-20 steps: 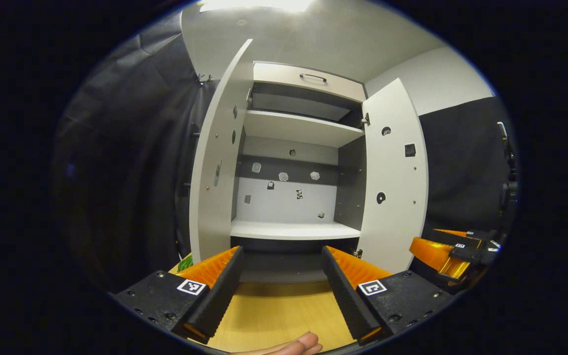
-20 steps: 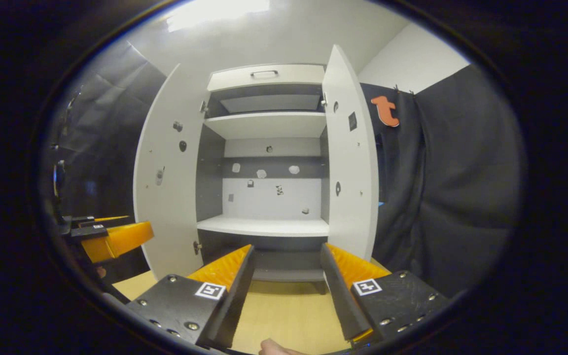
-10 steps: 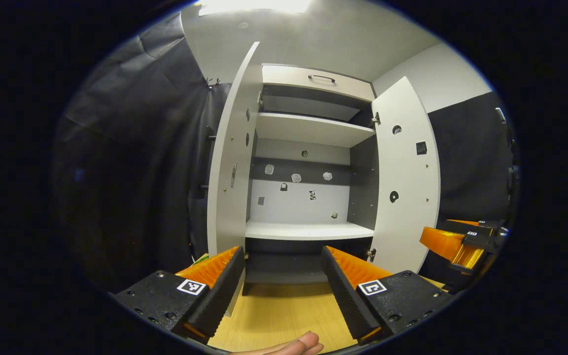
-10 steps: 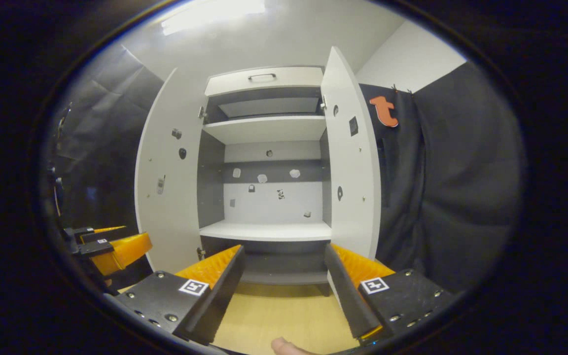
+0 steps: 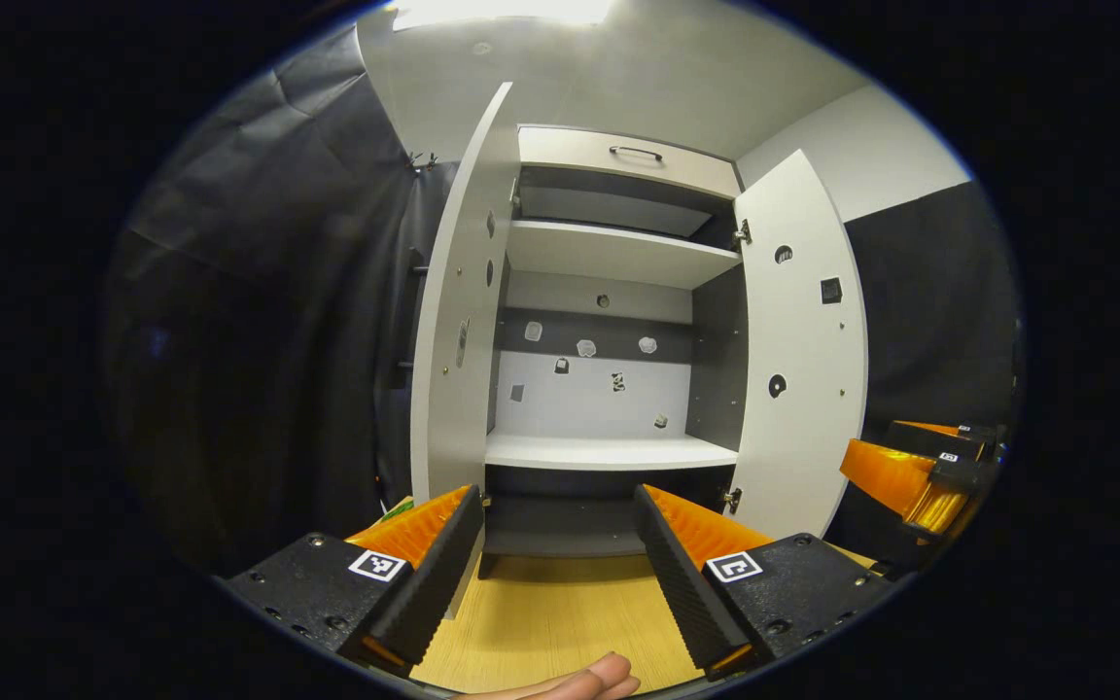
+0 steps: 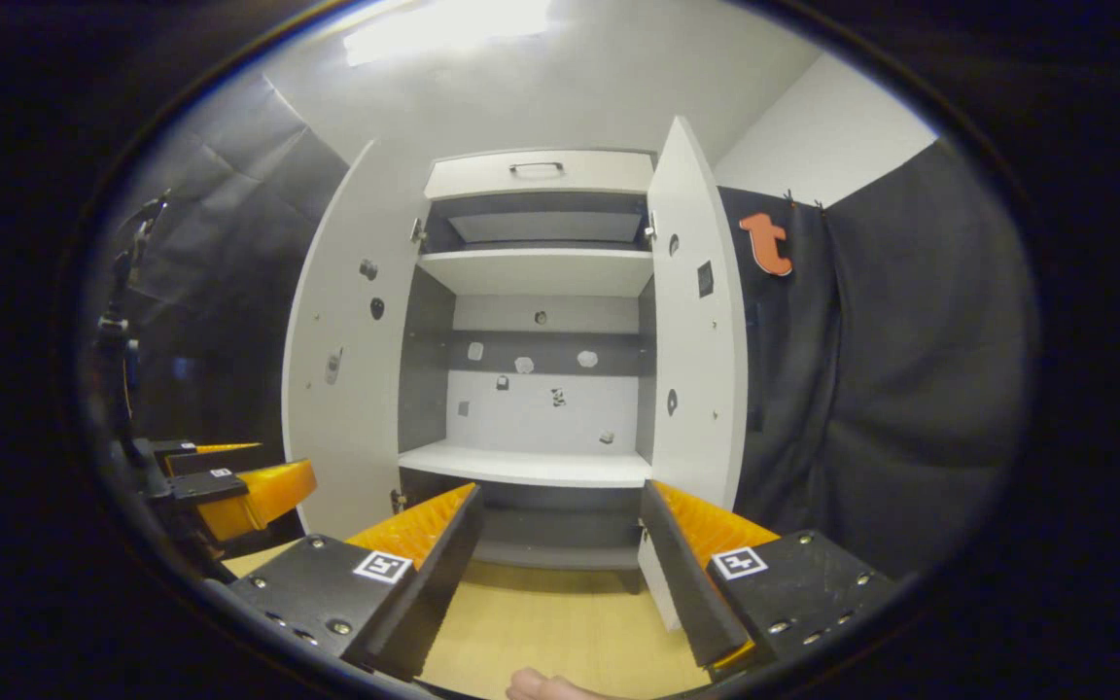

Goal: Open the right door of the double-door shoe cabinet with the right hand, and open the left door with the left hand.

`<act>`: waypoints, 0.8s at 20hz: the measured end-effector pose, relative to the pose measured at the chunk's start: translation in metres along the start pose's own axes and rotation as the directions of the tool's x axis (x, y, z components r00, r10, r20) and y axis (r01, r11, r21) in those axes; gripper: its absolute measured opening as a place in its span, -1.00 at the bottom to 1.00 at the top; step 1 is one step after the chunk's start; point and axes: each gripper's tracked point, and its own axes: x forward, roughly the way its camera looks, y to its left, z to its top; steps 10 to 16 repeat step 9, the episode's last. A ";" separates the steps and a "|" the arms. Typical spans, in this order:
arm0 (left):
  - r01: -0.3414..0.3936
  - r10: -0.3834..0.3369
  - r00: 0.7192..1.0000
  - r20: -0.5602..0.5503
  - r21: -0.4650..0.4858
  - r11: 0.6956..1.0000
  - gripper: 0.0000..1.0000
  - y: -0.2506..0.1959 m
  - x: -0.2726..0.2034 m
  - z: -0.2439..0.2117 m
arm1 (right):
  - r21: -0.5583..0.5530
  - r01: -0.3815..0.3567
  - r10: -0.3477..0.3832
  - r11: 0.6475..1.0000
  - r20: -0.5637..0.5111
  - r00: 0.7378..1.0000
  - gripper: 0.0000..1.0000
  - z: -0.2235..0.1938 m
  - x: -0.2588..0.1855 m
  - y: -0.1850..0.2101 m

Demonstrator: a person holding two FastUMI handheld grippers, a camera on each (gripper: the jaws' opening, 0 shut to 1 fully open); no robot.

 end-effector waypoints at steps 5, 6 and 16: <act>0.018 -0.018 1.000 0.004 0.004 1.000 0.94 -0.013 0.001 -0.004 | 0.014 -0.007 0.007 1.000 -0.017 1.000 0.93 -0.009 -0.006 -0.001; 0.021 -0.021 1.000 0.000 0.008 1.000 0.93 -0.015 0.002 -0.006 | 0.016 -0.004 0.004 1.000 -0.018 1.000 0.93 -0.010 -0.006 -0.003; 0.014 -0.014 1.000 -0.011 0.024 1.000 0.93 -0.018 0.003 -0.009 | 0.033 0.013 -0.012 0.999 -0.012 1.000 0.92 -0.009 -0.010 -0.012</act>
